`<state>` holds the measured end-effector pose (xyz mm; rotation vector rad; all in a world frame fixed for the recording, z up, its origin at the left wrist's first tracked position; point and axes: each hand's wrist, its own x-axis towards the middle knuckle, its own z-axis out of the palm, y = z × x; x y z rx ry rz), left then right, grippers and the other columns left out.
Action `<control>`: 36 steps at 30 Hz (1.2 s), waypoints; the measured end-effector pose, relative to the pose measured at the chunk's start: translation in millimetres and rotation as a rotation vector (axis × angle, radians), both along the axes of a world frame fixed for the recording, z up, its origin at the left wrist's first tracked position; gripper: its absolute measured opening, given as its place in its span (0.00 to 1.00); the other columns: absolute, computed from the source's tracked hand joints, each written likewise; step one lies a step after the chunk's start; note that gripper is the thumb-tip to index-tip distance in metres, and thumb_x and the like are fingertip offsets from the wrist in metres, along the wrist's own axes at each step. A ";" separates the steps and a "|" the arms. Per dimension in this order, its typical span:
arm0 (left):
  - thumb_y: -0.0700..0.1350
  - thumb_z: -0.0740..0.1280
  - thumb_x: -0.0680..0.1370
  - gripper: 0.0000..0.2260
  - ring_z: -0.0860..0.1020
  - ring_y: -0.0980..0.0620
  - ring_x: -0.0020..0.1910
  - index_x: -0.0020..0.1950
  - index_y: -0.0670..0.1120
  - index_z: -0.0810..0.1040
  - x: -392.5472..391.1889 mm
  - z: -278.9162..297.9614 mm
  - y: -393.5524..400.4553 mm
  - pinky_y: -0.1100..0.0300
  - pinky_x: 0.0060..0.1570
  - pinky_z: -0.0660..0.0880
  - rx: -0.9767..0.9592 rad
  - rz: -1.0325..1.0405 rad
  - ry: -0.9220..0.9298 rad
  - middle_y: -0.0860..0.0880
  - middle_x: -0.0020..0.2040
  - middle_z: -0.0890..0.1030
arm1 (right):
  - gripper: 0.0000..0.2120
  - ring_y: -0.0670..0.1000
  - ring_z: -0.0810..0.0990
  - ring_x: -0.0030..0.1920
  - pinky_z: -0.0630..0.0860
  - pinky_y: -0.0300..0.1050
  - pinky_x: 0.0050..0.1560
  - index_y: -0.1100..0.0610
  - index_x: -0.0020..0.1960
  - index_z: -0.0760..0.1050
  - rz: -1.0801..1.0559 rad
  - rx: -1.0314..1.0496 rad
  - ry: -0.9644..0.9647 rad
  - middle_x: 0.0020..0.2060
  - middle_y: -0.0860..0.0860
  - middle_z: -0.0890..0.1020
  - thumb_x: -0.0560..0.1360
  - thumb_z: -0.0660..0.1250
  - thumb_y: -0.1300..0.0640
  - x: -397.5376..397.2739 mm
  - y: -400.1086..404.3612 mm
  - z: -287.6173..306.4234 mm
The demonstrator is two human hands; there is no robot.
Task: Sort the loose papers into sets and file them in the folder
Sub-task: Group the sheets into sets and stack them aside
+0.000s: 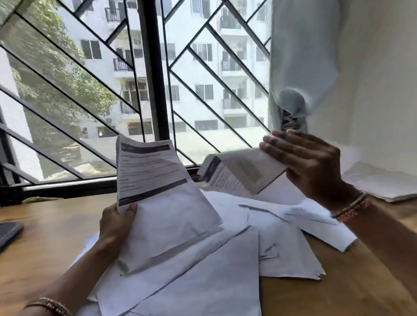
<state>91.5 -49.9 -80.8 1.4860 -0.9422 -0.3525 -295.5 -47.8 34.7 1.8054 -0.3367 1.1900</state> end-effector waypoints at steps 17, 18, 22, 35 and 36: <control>0.45 0.67 0.76 0.07 0.79 0.41 0.49 0.52 0.44 0.80 3.6 25.4 23.1 0.50 0.51 0.75 0.083 0.068 -0.130 0.42 0.46 0.80 | 0.47 0.56 0.43 0.77 0.47 0.55 0.76 0.59 0.78 0.42 -0.739 1.483 0.618 0.78 0.58 0.48 0.74 0.66 0.39 61.3 8.1 -39.4; 0.46 0.67 0.76 0.08 0.79 0.40 0.50 0.51 0.44 0.81 8.4 26.0 25.5 0.49 0.51 0.75 0.093 0.084 -0.154 0.41 0.47 0.80 | 0.45 0.56 0.43 0.77 0.44 0.56 0.76 0.59 0.78 0.47 -0.641 1.427 0.675 0.77 0.58 0.50 0.74 0.65 0.38 79.9 14.3 -41.4; 0.45 0.66 0.77 0.10 0.77 0.36 0.53 0.54 0.42 0.80 25.2 28.9 39.4 0.48 0.52 0.73 0.151 0.140 -0.235 0.37 0.53 0.81 | 0.22 0.58 0.75 0.59 0.73 0.48 0.55 0.61 0.57 0.75 -0.323 1.395 0.782 0.55 0.58 0.78 0.73 0.68 0.44 149.6 31.8 -65.6; 0.48 0.63 0.79 0.13 0.75 0.32 0.57 0.62 0.47 0.77 39.4 28.8 63.6 0.46 0.53 0.72 0.215 0.448 -0.452 0.34 0.57 0.78 | 0.36 0.58 0.71 0.65 0.69 0.49 0.64 0.58 0.70 0.65 -0.283 1.386 0.687 0.65 0.56 0.74 0.73 0.61 0.33 142.4 32.0 -78.7; 0.47 0.62 0.79 0.13 0.75 0.31 0.55 0.62 0.47 0.77 39.0 26.7 65.2 0.45 0.52 0.72 0.228 0.460 -0.512 0.34 0.56 0.78 | 0.32 0.59 0.73 0.63 0.70 0.50 0.61 0.58 0.68 0.68 -0.304 1.325 0.691 0.62 0.56 0.77 0.74 0.61 0.35 144.1 32.4 -79.5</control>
